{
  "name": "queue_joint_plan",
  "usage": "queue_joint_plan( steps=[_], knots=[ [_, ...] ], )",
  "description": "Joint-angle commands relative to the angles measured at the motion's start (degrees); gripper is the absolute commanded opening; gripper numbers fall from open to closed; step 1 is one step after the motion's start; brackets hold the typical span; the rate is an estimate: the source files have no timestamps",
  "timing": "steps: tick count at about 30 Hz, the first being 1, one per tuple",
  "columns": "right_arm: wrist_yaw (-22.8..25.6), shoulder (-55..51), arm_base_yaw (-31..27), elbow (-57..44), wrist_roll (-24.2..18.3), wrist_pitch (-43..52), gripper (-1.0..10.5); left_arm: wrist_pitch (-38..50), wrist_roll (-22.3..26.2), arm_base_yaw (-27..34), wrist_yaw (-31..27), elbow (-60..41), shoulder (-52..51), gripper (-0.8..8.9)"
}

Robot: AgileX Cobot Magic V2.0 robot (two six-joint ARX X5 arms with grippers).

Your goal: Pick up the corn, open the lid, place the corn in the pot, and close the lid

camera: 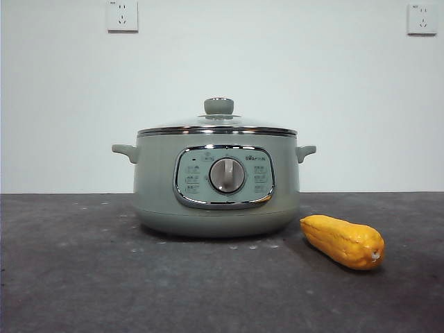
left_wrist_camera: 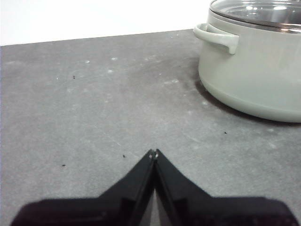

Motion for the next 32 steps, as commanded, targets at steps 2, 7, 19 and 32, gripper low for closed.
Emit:
queue_joint_plan(
  steps=[2, 7, 19, 32],
  knots=[
    [-0.1, -0.1, 0.0, -0.5, 3.8, 0.6, 0.0, 0.4, -3.6, 0.2, 0.2, -0.6, 0.0, -0.03],
    [-0.1, -0.1, 0.0, -0.5, 5.5, 0.9, 0.0, 0.3, -5.8, 0.2, 0.2, -0.5, 0.0, -0.03],
    [-3.6, 0.2, 0.0, 3.9, 14.1, 3.7, -0.1, -3.1, -9.8, 0.2, 1.8, 7.4, 1.1, -0.07],
    [-11.7, 14.8, 0.0, 26.9, 12.3, -6.3, -0.1, -11.9, -11.4, 0.2, 6.3, 28.5, 13.4, -0.07]
  ],
)
